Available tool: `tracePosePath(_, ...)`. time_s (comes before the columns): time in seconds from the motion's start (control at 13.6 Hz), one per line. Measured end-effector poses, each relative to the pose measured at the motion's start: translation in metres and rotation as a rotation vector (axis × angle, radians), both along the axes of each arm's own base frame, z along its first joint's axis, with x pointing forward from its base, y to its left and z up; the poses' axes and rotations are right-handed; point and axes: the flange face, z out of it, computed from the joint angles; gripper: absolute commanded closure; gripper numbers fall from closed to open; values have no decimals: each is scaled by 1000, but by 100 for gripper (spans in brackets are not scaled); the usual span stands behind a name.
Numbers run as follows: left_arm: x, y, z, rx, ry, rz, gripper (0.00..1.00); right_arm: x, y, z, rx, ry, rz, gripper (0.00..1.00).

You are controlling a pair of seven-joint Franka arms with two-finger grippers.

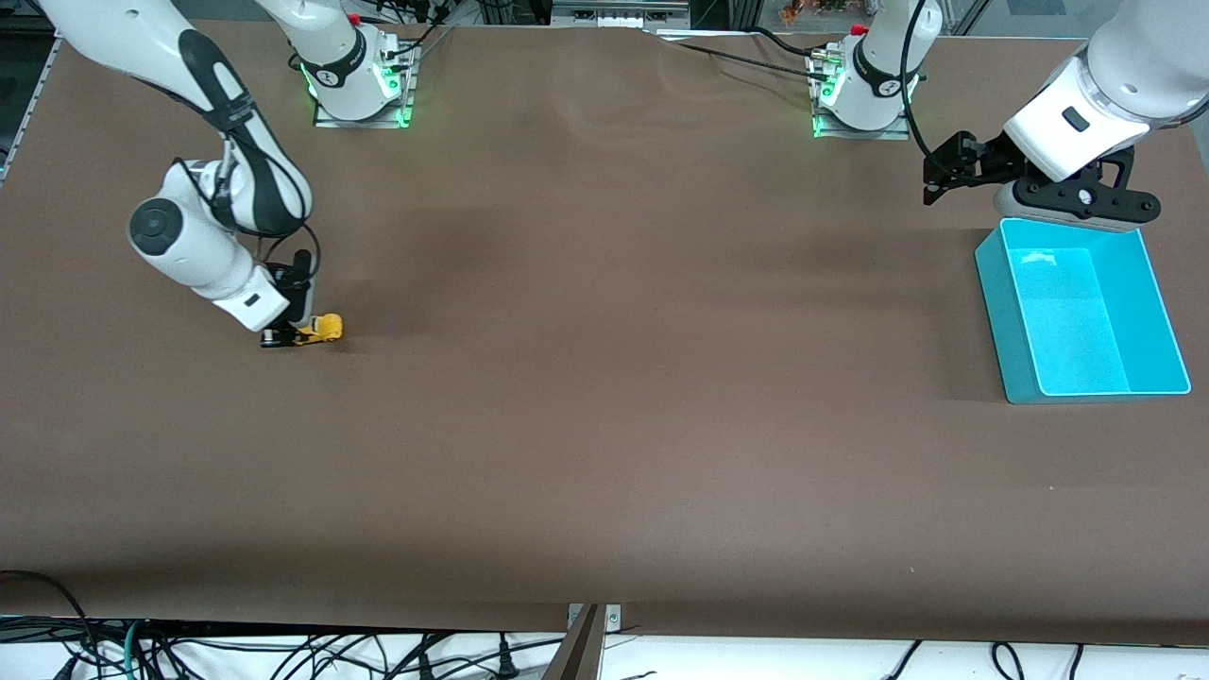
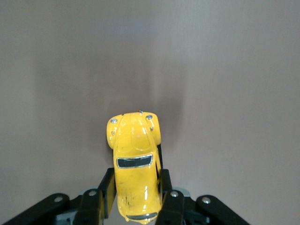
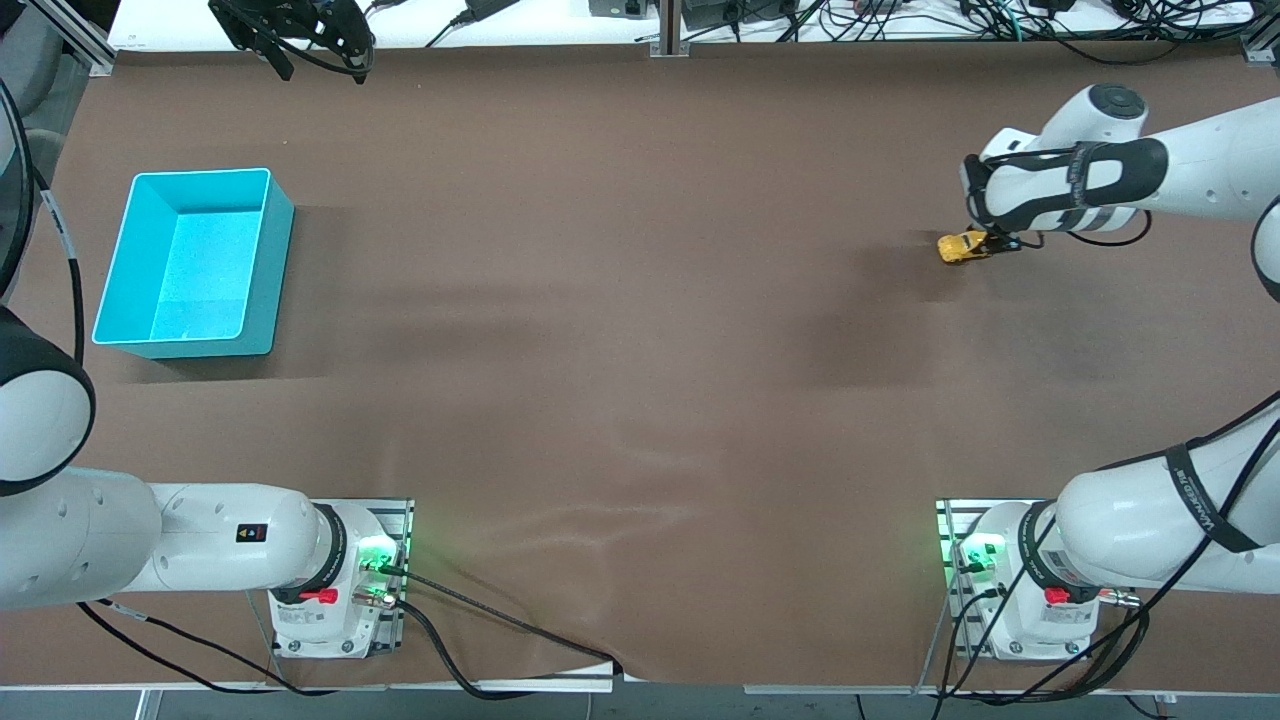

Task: Wind and store yellow beetle car
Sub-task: 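Drag the held car backward along the table with the right gripper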

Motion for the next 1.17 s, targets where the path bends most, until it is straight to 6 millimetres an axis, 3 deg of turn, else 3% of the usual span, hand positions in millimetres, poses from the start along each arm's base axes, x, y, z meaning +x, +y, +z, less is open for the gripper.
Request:
tracePosePath(0.44, 0, 0, 0, 0, 0, 0, 0, -13, -92, 0, -7, -2, -15, 81)
tracePosePath(0.51, 0, 0, 0, 0, 0, 0, 0, -16, -102, 0, -8, -3, -27, 77)
tracePosePath(0.73, 0, 0, 0, 0, 0, 0, 0, -15, -107, 0, 3, 9, -45, 58)
tracePosePath(0.81, 0, 0, 0, 0, 0, 0, 0, -14, -106, 0, 10, 23, -47, 37)
tracePosePath(0.88, 0, 0, 0, 0, 0, 0, 0, -12, -106, 0, 14, 34, -46, 3)
tracePosePath(1.17, 0, 0, 0, 0, 0, 0, 0, 2, -80, 0, 46, 73, -19, 0)
